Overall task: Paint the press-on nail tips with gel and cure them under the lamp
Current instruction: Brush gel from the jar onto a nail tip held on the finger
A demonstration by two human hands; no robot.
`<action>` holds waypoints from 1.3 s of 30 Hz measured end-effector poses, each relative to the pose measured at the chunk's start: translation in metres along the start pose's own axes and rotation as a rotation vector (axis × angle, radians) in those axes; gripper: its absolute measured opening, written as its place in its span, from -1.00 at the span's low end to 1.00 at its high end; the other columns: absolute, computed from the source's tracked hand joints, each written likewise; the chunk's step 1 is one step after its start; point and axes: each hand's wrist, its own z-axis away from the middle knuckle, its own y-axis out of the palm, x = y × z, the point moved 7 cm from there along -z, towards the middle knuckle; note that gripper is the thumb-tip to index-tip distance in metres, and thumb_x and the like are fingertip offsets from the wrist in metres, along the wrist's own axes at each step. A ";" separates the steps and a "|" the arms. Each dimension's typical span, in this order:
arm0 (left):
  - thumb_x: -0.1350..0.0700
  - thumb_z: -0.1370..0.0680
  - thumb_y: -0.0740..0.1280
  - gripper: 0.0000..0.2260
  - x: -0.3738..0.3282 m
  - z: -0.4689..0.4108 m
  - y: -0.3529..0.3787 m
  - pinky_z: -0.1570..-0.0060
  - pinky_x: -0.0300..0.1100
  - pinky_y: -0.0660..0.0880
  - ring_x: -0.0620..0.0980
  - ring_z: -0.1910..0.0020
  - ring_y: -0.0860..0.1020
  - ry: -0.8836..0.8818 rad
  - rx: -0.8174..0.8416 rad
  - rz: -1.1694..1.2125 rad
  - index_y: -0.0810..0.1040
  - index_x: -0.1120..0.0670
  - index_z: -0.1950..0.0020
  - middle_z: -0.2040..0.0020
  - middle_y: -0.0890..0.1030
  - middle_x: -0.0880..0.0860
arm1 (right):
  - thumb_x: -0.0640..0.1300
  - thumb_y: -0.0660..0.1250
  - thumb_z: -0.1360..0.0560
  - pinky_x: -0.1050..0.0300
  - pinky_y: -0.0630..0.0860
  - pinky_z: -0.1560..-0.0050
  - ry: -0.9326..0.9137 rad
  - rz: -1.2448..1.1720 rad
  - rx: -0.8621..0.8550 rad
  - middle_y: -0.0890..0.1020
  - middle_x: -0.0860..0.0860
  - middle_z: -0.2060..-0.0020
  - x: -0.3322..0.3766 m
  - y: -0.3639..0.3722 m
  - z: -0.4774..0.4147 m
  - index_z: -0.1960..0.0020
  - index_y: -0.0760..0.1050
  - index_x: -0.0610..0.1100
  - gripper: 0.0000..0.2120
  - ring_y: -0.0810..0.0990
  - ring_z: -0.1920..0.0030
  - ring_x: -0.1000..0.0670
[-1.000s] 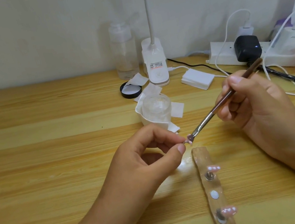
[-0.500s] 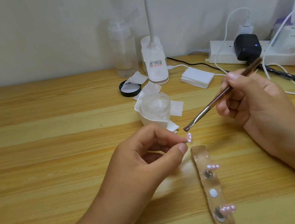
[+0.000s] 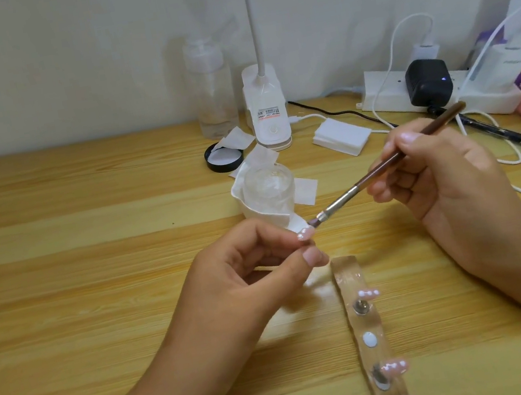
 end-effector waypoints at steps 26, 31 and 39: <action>-0.18 -0.42 0.38 -0.83 -0.022 0.026 0.035 0.30 -0.41 0.26 -0.14 0.27 0.35 0.413 0.201 -0.743 0.72 -0.16 0.14 0.42 0.38 -0.12 | -0.14 0.21 -0.61 0.26 0.53 0.28 0.046 -0.083 -0.095 0.63 0.00 0.38 -0.004 -0.014 -0.007 0.26 0.61 0.00 -0.67 0.60 0.32 0.06; -0.20 -0.40 0.39 -0.81 -0.014 0.023 0.028 0.30 -0.40 0.27 -0.15 0.26 0.37 0.338 0.235 -0.694 0.72 -0.15 0.14 0.41 0.38 -0.12 | -0.16 0.20 -0.62 0.27 0.53 0.29 0.047 -0.075 -0.100 0.62 0.01 0.39 -0.005 -0.014 -0.007 0.28 0.60 0.00 -0.65 0.59 0.33 0.07; -0.09 -0.51 0.40 -0.86 -0.020 0.038 0.038 0.37 -0.23 0.41 -0.11 0.31 0.37 0.510 0.363 -0.811 0.71 -0.16 -0.01 0.40 0.46 -0.14 | -0.16 0.20 -0.63 0.27 0.52 0.29 0.066 -0.071 -0.114 0.62 0.00 0.39 -0.004 -0.014 -0.006 0.23 0.56 -0.06 -0.70 0.59 0.34 0.06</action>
